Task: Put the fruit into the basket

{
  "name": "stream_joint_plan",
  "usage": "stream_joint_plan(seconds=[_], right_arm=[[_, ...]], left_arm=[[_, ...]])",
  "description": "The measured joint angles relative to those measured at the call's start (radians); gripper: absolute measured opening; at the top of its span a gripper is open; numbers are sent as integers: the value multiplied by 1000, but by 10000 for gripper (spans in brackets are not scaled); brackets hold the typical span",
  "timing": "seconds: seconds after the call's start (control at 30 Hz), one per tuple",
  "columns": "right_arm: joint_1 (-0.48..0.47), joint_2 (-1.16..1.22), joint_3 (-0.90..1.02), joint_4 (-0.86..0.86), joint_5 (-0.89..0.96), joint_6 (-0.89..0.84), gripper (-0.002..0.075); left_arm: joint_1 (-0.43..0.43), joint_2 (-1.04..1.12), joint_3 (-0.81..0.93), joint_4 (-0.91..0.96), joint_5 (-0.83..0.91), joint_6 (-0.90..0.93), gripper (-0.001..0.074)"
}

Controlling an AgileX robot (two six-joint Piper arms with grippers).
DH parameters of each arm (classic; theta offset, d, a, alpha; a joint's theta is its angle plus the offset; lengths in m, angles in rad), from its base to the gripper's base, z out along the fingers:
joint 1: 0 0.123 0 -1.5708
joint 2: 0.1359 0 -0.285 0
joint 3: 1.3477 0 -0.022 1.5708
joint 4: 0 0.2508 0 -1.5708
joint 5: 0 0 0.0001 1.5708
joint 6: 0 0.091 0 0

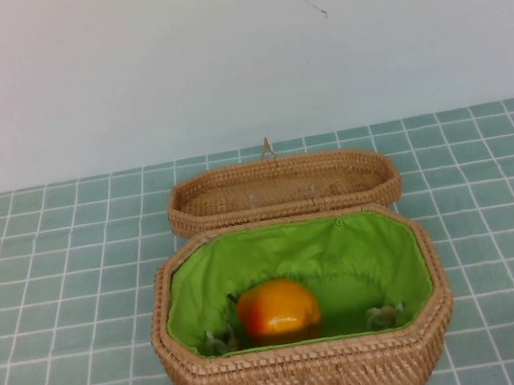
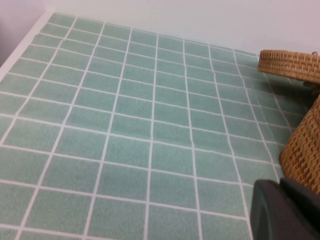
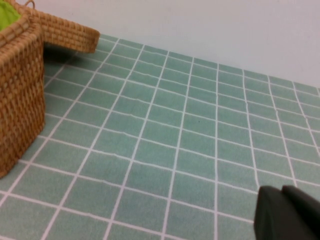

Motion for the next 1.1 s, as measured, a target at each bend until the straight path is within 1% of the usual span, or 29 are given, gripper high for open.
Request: stream_joint_plan(seconds=[0.23,1.1], right_arm=[[-60,0,0,0,0,0,-3],[-62,0,0,0,-2,0,-3]], left_arm=[[0,0,0,0,0,0,1],[0,0,0,0,0,0,0]])
